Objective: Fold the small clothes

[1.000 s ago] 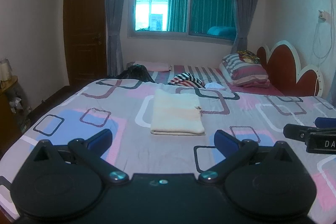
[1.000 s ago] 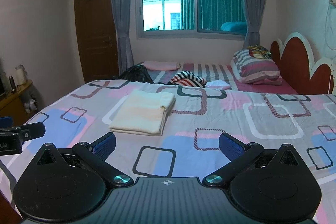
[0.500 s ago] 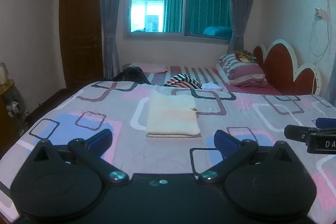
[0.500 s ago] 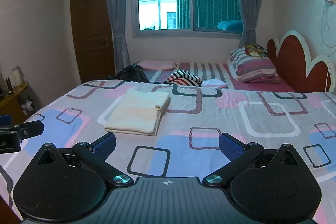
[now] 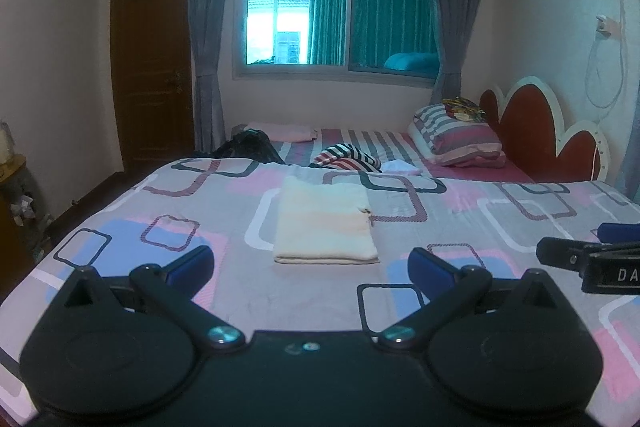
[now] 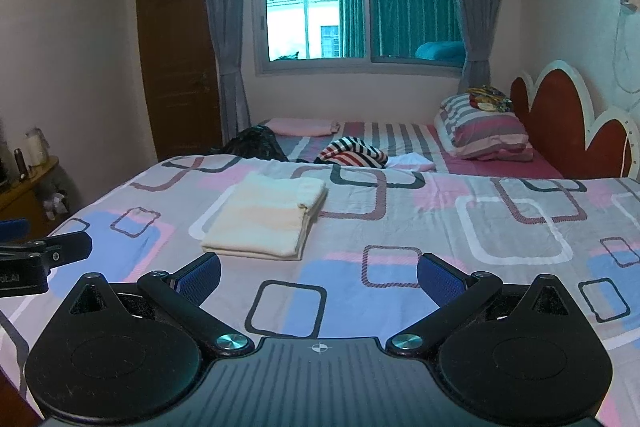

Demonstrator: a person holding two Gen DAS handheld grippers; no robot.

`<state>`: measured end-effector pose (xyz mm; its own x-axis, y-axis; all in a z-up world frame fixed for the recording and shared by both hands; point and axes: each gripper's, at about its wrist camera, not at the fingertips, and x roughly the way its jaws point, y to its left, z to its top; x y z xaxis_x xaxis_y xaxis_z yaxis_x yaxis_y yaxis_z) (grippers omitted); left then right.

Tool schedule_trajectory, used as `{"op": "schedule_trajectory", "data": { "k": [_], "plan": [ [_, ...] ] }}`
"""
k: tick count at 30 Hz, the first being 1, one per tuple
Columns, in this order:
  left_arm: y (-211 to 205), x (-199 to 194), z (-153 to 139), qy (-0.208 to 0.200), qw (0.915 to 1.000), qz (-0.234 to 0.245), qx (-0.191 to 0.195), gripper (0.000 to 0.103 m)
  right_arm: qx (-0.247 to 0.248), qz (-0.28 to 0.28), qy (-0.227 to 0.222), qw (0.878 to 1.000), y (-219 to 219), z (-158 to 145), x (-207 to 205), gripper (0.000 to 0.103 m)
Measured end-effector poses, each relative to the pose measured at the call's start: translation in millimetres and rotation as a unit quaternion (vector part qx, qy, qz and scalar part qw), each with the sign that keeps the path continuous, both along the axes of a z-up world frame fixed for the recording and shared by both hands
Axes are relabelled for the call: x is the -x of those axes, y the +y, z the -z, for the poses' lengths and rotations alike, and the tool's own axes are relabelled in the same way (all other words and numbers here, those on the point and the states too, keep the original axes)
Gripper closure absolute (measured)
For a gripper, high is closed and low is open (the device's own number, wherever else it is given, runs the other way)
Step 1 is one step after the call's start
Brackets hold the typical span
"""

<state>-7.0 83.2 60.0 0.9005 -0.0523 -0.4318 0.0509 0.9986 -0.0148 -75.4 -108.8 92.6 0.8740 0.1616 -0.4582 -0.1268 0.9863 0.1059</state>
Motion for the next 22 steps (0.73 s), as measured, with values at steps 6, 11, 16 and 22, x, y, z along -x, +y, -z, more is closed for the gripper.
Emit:
{"op": "schedule_trajectory", "data": {
  "k": [6, 11, 16, 22],
  "plan": [
    [-0.9, 1.8, -0.3, -0.004, 1.0, -0.002, -0.002, 0.001, 0.0, -0.011, -0.003, 1.0, 2.2, -1.5, 0.5, 0.0],
    [-2.0, 2.4, -0.1, -0.004, 1.0, -0.001, -0.002, 0.001, 0.001, -0.017, -0.006, 1.0, 4.2, -3.0, 3.0, 0.0],
    [-0.4, 2.2, 0.0, -0.002, 1.0, -0.001, 0.0, 0.001, 0.0, -0.019, -0.01, 1.0, 3.4, -4.7, 4.3, 0.0],
    [0.1, 4.2, -0.2, -0.014, 0.9997, -0.011, -0.014, 0.001, -0.001, -0.021, -0.01, 1.0, 1.6, -4.7, 4.3, 0.0]
  ]
}}
